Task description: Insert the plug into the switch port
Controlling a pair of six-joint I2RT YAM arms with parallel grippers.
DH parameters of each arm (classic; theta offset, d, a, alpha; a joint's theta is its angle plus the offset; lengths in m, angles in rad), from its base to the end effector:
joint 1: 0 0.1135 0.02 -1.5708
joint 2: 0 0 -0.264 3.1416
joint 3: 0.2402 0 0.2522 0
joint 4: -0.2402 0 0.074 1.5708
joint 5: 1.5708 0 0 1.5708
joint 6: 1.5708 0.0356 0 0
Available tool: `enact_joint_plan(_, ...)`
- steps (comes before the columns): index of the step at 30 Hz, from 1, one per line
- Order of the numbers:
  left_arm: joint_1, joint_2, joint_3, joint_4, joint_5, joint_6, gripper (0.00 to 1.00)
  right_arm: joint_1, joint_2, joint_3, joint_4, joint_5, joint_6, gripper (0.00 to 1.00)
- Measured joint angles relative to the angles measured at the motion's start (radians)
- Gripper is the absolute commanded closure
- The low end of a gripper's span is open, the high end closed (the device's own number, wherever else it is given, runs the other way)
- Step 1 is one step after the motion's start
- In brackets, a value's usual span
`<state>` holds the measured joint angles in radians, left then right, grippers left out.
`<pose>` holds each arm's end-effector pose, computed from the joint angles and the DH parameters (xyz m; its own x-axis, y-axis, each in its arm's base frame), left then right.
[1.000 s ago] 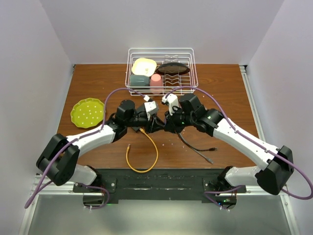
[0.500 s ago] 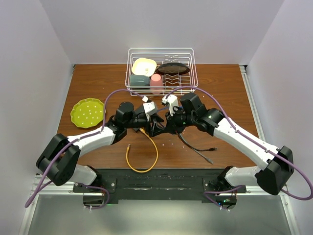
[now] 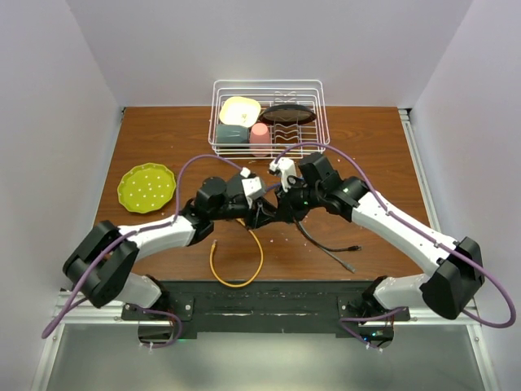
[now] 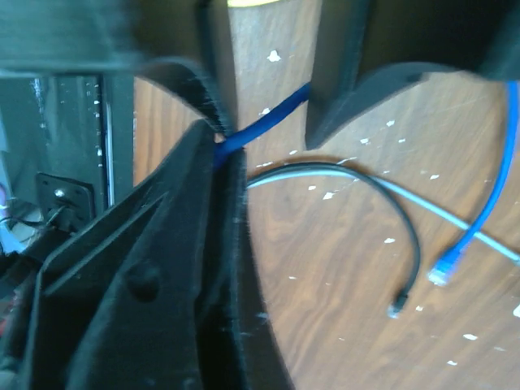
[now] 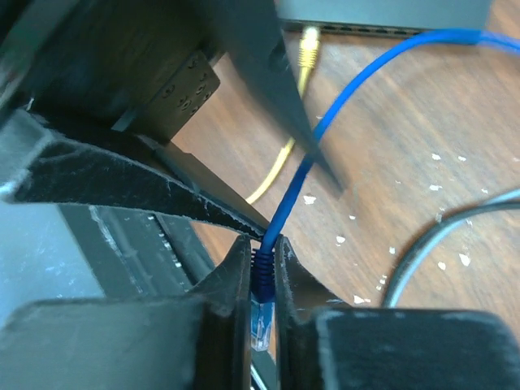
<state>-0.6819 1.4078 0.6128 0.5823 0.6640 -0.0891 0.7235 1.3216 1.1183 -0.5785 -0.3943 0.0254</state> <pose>0.2123 -0.2006 0.2196 -0.2490 0.1119 -0.9620 0.9456 0.2427 -0.2166 0.2029 0.1974 0.3034 -0.5486 -0.4533 -0.7025 -0.8019 0.5232 0.2886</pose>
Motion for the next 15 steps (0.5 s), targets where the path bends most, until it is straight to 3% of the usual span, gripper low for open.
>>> enact_joint_plan(1,-0.007,0.016,0.01,0.002,0.009,0.001,0.94,-0.003,0.0,0.0,-0.003,0.011,0.0,0.78)
enact_joint_plan(2,-0.013,0.034,0.02,0.004,0.024,0.005,1.0,-0.006,0.0,0.0,-0.008,0.019,0.0,0.75)
enact_joint_plan(6,-0.028,0.076,0.04,0.02,0.055,-0.004,1.0,-0.01,-0.011,0.005,0.0,0.048,0.006,0.56)
enact_joint_plan(7,-0.029,0.079,0.046,0.028,0.056,-0.005,1.0,-0.008,-0.021,0.005,0.006,0.055,0.013,0.46)
enact_joint_plan(9,-0.032,0.08,0.057,0.047,0.054,-0.007,1.0,0.002,-0.056,0.004,0.034,0.071,0.03,0.36)
enact_joint_plan(10,-0.033,0.08,0.06,0.055,0.052,-0.01,1.0,0.006,-0.073,0.004,0.048,0.078,0.04,0.25)
enact_joint_plan(14,-0.031,0.08,0.055,0.093,0.042,-0.049,1.0,0.027,-0.193,0.003,0.146,0.122,0.072,0.06)
enact_joint_plan(15,-0.028,0.08,0.051,0.106,0.042,-0.055,1.0,0.029,-0.22,-0.002,0.169,0.132,0.077,0.04)
